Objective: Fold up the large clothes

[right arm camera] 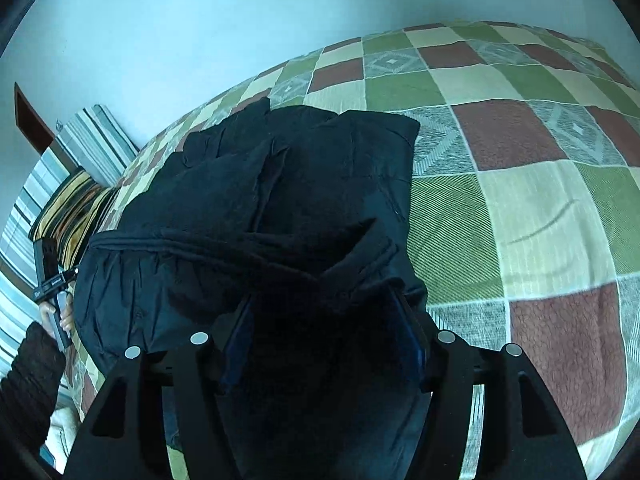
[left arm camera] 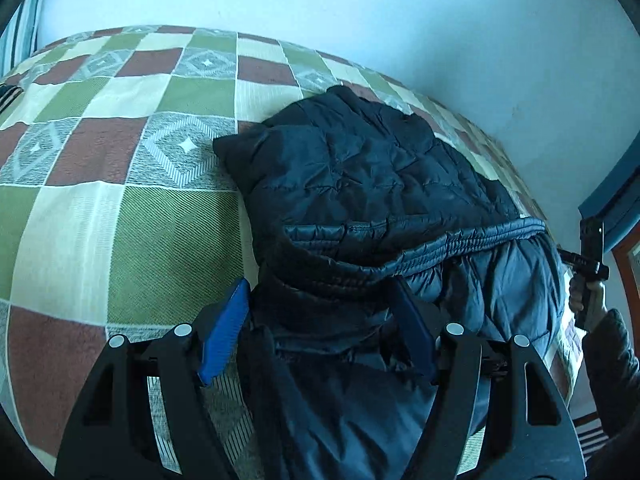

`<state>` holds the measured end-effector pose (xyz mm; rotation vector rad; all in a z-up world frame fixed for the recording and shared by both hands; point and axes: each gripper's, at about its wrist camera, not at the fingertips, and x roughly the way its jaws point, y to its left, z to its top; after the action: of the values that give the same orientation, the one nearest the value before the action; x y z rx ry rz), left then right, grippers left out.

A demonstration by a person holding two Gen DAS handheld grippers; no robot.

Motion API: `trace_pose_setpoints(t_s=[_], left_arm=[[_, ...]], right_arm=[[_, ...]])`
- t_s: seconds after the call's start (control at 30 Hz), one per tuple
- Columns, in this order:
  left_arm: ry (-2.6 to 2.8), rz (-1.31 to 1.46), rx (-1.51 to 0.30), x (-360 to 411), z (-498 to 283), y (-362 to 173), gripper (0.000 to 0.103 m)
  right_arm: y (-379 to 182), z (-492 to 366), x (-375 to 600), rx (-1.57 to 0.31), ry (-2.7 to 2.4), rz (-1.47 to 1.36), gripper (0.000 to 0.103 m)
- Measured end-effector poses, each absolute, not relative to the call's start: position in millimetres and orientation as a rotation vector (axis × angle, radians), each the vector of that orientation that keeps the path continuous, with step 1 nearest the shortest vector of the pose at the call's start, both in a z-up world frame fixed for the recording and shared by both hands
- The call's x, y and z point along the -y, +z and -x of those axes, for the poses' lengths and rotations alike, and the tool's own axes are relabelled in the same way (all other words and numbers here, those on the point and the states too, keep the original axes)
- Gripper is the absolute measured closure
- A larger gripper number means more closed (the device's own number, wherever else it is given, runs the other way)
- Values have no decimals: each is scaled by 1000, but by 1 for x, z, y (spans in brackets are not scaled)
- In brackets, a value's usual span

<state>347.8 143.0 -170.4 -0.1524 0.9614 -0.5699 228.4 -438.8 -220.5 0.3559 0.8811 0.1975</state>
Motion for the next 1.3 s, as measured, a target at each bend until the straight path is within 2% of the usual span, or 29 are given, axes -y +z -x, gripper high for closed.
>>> trace_pose_setpoints(t_s=[0.13, 0.37, 0.57, 0.67, 0.93, 1.0, 1.3], left_arm=[[-586, 135, -967, -139, -352, -173, 36], [-587, 128, -959, -140, -353, -175, 36], [-580, 114, -963, -135, -354, -177, 36], [-581, 109, -961, -135, -353, -177, 36], [-577, 90, -968, -130, -356, -180, 36], [-575, 79, -967, -129, -356, -180, 36], [-544, 2, -958, -124, -352, -182, 47]], right_arm=[[-224, -238, 438, -907, 211, -328, 40], [-218, -232, 440, -870, 206, -263, 40], [-218, -233, 449, -840, 201, -289, 36], [-215, -235, 454, -808, 187, -296, 29], [-230, -251, 455, -863, 212, -335, 29], [-231, -252, 450, -866, 219, -323, 39], [-229, -250, 437, -862, 175, -214, 53]])
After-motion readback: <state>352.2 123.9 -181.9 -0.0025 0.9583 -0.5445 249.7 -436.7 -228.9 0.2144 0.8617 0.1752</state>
